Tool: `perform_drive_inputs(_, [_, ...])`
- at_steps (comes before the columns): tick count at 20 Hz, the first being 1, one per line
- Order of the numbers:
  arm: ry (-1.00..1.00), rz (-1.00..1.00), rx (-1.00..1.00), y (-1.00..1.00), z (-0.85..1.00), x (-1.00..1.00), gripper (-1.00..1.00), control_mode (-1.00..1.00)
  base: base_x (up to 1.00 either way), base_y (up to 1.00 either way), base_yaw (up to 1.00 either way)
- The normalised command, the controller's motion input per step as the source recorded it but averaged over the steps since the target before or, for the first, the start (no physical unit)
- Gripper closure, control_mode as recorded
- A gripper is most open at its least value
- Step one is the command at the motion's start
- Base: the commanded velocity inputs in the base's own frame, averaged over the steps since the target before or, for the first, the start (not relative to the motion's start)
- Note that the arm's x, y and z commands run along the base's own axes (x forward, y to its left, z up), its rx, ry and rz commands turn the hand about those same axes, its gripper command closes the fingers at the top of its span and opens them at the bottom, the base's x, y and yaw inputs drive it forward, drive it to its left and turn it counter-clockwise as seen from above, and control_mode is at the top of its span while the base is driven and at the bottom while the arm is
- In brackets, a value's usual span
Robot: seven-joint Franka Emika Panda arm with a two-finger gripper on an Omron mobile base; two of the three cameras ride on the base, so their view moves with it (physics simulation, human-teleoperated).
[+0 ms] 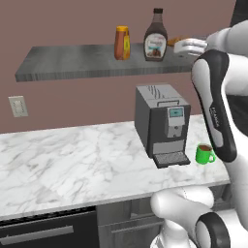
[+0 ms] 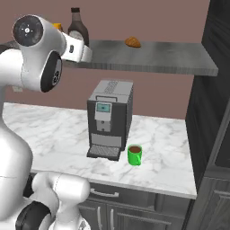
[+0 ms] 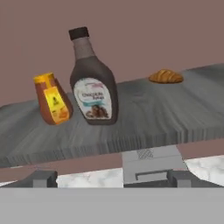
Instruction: Pick the syrup bottle and honey bottle from the shelves and place them next to the mug.
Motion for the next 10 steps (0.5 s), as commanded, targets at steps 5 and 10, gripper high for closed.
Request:
perform_drive_inputs(5, [0.56, 0.02, 0.0, -0.04, 0.0, 0.42, -1.0, -1.0, 0.0, 0.0, 0.0])
perform_drive_inputs(10, [0.1, 0.0, -0.01, 0.0, -0.05, 0.49, -1.0, -1.0, 0.0, 0.0, 0.0])
